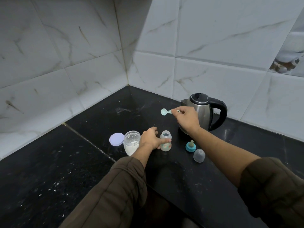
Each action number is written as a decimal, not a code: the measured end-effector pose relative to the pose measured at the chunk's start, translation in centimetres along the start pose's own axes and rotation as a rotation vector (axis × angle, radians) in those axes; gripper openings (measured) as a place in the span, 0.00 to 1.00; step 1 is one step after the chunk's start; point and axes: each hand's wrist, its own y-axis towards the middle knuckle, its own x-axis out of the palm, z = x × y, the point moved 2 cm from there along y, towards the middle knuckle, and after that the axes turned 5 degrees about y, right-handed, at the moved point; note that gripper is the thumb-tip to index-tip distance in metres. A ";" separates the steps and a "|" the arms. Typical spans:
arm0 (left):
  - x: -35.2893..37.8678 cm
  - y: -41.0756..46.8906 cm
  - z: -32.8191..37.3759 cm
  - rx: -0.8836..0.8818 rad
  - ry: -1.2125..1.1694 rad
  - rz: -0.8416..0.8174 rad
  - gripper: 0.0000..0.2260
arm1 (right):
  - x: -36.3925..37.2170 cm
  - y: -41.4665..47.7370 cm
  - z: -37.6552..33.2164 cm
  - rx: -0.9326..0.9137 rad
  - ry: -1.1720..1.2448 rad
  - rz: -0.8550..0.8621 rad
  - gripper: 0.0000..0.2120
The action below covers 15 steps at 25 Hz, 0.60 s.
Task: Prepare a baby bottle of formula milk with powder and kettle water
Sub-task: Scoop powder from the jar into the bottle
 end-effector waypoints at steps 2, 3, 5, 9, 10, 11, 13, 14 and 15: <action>-2.4 0.0 0.4 0.031 -0.022 0.052 0.39 | 0.5 0.8 -1.5 0.000 -0.017 0.011 0.06; -3.8 -0.1 0.7 0.047 -0.042 0.098 0.32 | 0.9 1.1 -2.2 -0.001 -0.029 -0.004 0.07; -7.0 0.0 0.7 0.065 -0.068 0.248 0.22 | 2.6 1.4 -3.6 -0.007 -0.074 -0.093 0.07; -12.3 0.1 -2.0 -0.013 -0.139 0.544 0.16 | 7.4 0.3 -6.2 -0.045 -0.294 -0.370 0.07; -13.1 -0.1 -2.8 -0.051 -0.151 0.583 0.16 | 8.6 -0.1 -6.5 -0.068 -0.384 -0.430 0.08; -13.7 -0.4 -3.5 -0.083 -0.150 0.604 0.15 | 9.7 -0.5 -6.8 -0.092 -0.480 -0.486 0.09; -14.4 -1.3 -5.0 -0.120 -0.132 0.621 0.15 | 11.9 -1.3 -7.0 -0.135 -0.647 -0.585 0.08; -14.5 -1.6 -5.7 -0.137 -0.123 0.618 0.16 | 12.9 -1.6 -6.9 -0.148 -0.702 -0.615 0.06; -14.5 -1.7 -6.3 -0.148 -0.116 0.611 0.16 | 13.8 -1.9 -6.8 -0.157 -0.737 -0.633 0.05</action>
